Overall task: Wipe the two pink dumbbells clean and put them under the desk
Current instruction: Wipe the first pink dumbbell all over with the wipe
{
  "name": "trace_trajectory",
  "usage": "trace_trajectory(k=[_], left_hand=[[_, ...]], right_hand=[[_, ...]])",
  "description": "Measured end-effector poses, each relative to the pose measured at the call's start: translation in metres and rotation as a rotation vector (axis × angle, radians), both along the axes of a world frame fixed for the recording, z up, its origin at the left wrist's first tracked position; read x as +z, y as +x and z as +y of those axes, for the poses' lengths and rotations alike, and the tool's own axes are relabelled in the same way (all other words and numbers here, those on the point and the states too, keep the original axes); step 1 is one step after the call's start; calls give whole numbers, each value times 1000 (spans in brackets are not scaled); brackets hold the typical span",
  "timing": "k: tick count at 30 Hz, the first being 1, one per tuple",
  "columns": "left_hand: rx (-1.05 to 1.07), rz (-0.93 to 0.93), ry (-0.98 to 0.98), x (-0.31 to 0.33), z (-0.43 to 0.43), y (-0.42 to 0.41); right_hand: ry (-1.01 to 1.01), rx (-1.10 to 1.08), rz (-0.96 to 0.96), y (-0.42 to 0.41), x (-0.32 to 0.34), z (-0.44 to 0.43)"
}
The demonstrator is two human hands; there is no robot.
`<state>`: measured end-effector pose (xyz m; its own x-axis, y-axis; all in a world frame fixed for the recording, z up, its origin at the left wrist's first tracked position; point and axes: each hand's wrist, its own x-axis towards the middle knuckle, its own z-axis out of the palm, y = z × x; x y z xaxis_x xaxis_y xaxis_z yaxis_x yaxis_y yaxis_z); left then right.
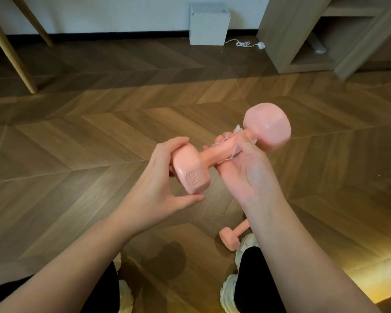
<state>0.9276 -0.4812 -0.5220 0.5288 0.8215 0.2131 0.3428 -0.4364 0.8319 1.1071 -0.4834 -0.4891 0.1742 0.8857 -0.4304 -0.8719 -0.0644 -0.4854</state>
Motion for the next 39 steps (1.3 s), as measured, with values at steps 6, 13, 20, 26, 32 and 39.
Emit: trace_trajectory(k=[6,13,20,26,32,39], left_hand=[[50,-486,-1030,9,-2,12],[46,-49,-229,5,-1,4],[126,-482,-924,14,-1,11],[5,-90,-40,6,-2,6],[97,-439,-1193,17,0,11],[27,52,112,2,-1,2]], right_hand=[[-37,-25,0,-1,-3,1],[-78,-67,92,-1,-5,2],[-85,-66,79,-2,-5,2],[-67,-74,81,0,-7,2],[-74,-49,68,-2,-7,2],[-87,-111,171,-5,0,3]])
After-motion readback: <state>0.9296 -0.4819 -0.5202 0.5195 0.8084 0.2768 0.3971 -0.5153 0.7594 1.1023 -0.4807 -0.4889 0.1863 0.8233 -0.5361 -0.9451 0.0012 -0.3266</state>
